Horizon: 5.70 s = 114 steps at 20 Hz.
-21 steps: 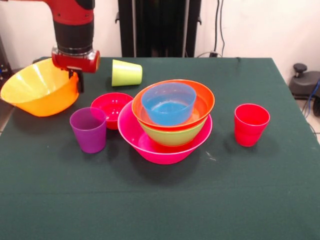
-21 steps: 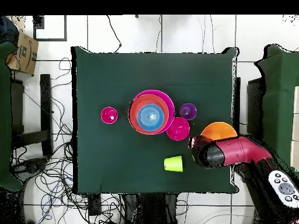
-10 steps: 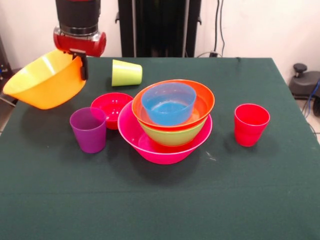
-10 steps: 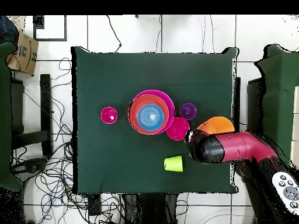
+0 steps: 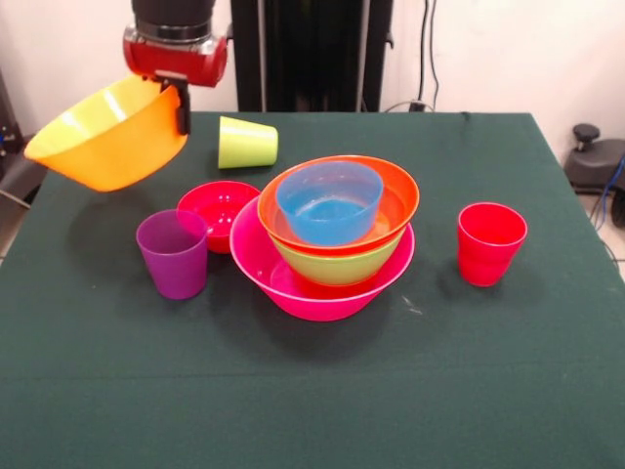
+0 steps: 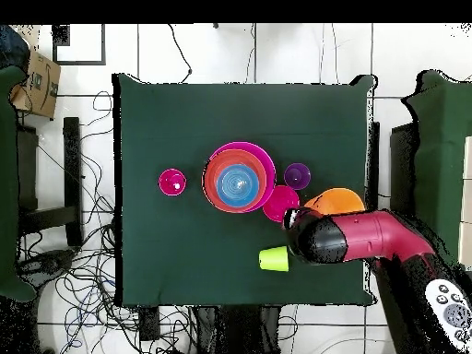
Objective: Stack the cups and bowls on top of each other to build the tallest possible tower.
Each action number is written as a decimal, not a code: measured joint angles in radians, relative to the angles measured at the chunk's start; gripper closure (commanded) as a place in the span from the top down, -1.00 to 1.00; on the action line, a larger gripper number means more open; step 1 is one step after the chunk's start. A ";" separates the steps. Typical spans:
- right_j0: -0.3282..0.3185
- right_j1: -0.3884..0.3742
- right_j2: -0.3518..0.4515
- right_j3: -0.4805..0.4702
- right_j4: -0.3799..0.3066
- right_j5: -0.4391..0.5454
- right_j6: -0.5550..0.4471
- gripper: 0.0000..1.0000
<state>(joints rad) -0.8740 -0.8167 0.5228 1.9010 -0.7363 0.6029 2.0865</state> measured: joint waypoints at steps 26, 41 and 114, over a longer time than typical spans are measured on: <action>0.293 -0.259 -0.036 -0.030 0.219 0.428 0.000 -1.00; 0.450 -0.226 -0.079 -0.194 0.289 0.466 0.000 -1.00; 0.590 -0.005 -0.292 -0.496 0.406 0.467 0.000 -1.00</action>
<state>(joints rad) -0.2840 -0.8215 0.2305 1.4055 -0.3307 1.0698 2.0865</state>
